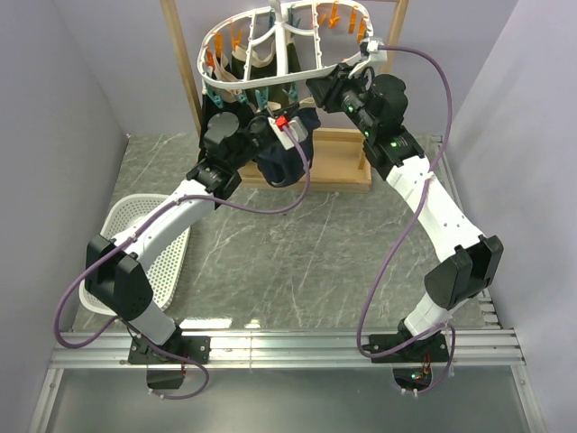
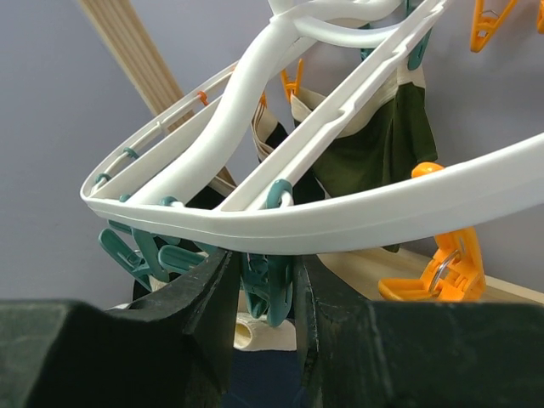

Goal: Clip the underwear to the hanger

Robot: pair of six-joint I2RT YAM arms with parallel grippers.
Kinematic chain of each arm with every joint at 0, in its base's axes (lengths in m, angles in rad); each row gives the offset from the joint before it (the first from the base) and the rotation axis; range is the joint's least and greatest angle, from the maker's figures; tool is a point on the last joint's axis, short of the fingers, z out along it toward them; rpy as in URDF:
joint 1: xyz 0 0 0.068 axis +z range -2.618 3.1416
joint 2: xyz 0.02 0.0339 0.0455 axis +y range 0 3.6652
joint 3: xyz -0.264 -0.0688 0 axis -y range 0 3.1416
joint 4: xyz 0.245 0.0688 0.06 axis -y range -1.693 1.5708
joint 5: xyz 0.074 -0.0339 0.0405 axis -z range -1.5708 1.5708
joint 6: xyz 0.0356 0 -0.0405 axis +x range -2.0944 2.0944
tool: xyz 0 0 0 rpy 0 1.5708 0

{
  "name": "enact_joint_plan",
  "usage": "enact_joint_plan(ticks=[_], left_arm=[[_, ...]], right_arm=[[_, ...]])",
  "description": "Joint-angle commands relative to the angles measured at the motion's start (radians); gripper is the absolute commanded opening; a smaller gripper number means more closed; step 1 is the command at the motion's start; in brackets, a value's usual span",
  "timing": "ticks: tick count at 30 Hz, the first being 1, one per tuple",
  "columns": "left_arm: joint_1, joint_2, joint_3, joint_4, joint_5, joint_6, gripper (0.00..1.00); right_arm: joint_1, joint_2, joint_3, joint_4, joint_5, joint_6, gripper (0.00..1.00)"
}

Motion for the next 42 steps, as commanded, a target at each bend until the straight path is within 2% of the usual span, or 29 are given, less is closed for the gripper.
enact_joint_plan(ticks=[1,10,26,42], left_arm=[[0.005,0.008,0.031,-0.010,0.035,-0.014,0.00],[0.027,0.032,0.076,-0.063,0.034,-0.047,0.00],[0.033,0.017,0.088,-0.047,0.094,-0.080,0.00],[0.043,0.023,0.107,-0.036,0.095,-0.119,0.00]], right_arm=[[-0.016,-0.056,-0.014,0.050,-0.008,0.006,0.00],[-0.032,-0.079,-0.051,0.092,-0.044,0.017,0.00],[-0.033,-0.076,-0.091,0.135,-0.069,-0.008,0.00],[-0.034,-0.079,-0.108,0.158,-0.078,-0.028,0.00]])
